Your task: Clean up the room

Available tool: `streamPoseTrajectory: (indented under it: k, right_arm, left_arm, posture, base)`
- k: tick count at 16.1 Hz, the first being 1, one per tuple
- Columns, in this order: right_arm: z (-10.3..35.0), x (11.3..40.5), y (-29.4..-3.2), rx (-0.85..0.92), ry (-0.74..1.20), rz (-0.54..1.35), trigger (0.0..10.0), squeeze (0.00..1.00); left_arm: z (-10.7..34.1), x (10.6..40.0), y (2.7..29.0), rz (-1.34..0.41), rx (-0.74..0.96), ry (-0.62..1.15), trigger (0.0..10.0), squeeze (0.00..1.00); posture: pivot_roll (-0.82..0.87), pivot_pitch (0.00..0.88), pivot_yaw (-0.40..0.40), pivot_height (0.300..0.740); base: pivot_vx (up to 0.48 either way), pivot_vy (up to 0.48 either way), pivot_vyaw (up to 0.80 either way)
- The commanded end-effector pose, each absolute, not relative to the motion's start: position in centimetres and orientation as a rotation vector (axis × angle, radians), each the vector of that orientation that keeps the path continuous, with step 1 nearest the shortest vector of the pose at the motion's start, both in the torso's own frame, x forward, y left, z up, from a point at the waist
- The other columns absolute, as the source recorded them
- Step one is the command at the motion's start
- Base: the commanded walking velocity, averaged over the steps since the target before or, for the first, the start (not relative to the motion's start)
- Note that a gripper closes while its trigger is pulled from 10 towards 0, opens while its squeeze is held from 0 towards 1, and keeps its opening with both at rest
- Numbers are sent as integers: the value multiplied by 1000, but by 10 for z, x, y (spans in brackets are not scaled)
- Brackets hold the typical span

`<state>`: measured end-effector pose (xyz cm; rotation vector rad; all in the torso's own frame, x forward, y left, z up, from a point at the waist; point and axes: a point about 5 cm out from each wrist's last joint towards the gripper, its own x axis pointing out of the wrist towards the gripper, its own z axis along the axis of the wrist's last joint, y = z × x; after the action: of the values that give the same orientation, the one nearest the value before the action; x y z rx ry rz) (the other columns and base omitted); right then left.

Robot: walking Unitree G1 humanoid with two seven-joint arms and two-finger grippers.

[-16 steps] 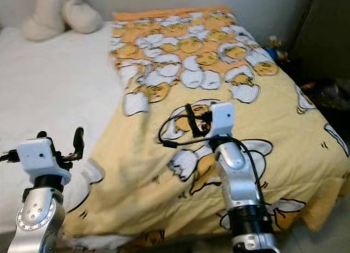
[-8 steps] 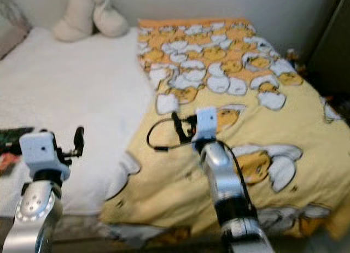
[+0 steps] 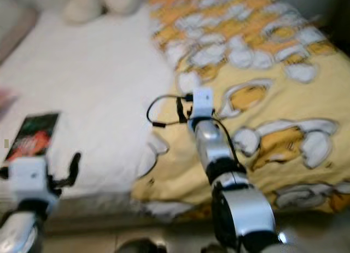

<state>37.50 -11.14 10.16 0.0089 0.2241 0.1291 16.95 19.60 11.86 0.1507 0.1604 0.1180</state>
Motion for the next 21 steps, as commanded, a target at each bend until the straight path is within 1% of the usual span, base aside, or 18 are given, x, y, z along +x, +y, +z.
streamPoseTrajectory:
  k: [1, 4, 6, 8, 9, 10, 11, 12, 13, 16, 17, 18, 19, 20, 21]
  right_arm:
    - [99, 375, -110, -5, 244, 105, 10000, 0]
    - [96, 375, -120, -67, 257, -6, 10000, 0]
    - [101, 377, -127, -72, 220, -71, 10000, 0]
    - [120, 383, -133, -95, 106, -113, 10000, 0]
    - [128, 386, -136, -105, 66, -119, 10000, 0]
    - [130, 387, -139, -111, 51, -128, 10000, 0]
    - [133, 387, -151, -120, 40, -154, 10000, 0]
    - [133, 387, -151, -120, 40, -154, 10000, 0]
    - [134, 387, -164, -136, 33, -184, 10000, 0]
    - [126, 383, -183, -146, 77, -220, 10000, 0]
    - [114, 379, -184, -101, 146, -201, 10000, 0]
    - [99, 375, -173, -59, 235, -111, 9804, 0]
    - [92, 373, -167, -35, 268, -74, 9098, 0]
    - [82, 368, -153, -23, 312, -4, 0, 0]
    - [81, 368, -150, -23, 320, 13, 0, 0]
  left_arm:
    - [123, 160, 202, 130, 190, 183, 10000, 0]
    - [128, 135, 211, 153, 215, 243, 10000, 0]
    - [130, 132, 211, 153, 219, 250, 10000, 0]
    - [129, 130, 208, 147, 215, 259, 10000, 0]
    - [128, 131, 205, 141, 207, 260, 10000, 0]
    - [126, 133, 203, 135, 202, 262, 10000, 0]
    - [122, 137, 199, 123, 187, 262, 10000, 0]
    - [122, 137, 199, 123, 187, 262, 10000, 0]
    - [118, 143, 195, 108, 174, 260, 10000, 0]
    - [115, 154, 189, 82, 159, 249, 10000, 0]
    - [114, 158, 188, 74, 159, 245, 10000, 0]
    - [114, 159, 191, 75, 164, 245, 10000, 0]
    - [114, 159, 192, 77, 169, 245, 10000, 0]
    - [115, 158, 195, 86, 180, 245, 10000, 0]
    - [115, 158, 196, 88, 183, 244, 10000, 0]
  posture:
    - [232, 205, 171, 740]
    - [273, 253, 178, 740]
    - [271, 260, 176, 740]
    - [261, 262, 172, 740]
    - [227, 262, 167, 740]
    - [219, 261, 165, 740]
    - [171, 255, 159, 740]
    - [171, 255, 159, 740]
    - [129, 249, 157, 740]
    - [107, 250, 162, 740]
    - [111, 251, 167, 740]
    - [118, 251, 170, 740]
    - [124, 251, 171, 740]
    - [140, 249, 169, 740]
    - [141, 250, 169, 740]
  base:
    - [0, 0, 0]
    - [0, 0, 0]
    - [0, 0, 0]
    - [0, 0, 0]
    - [0, 0, 0]
    - [0, 0, 0]
    - [0, 0, 0]
    - [0, 0, 0]
    - [0, 0, 0]
    - [0, 0, 0]
    - [0, 0, 0]
    - [0, 0, 0]
    - [0, 0, 0]
    - [0, 0, 0]
    - [0, 0, 0]
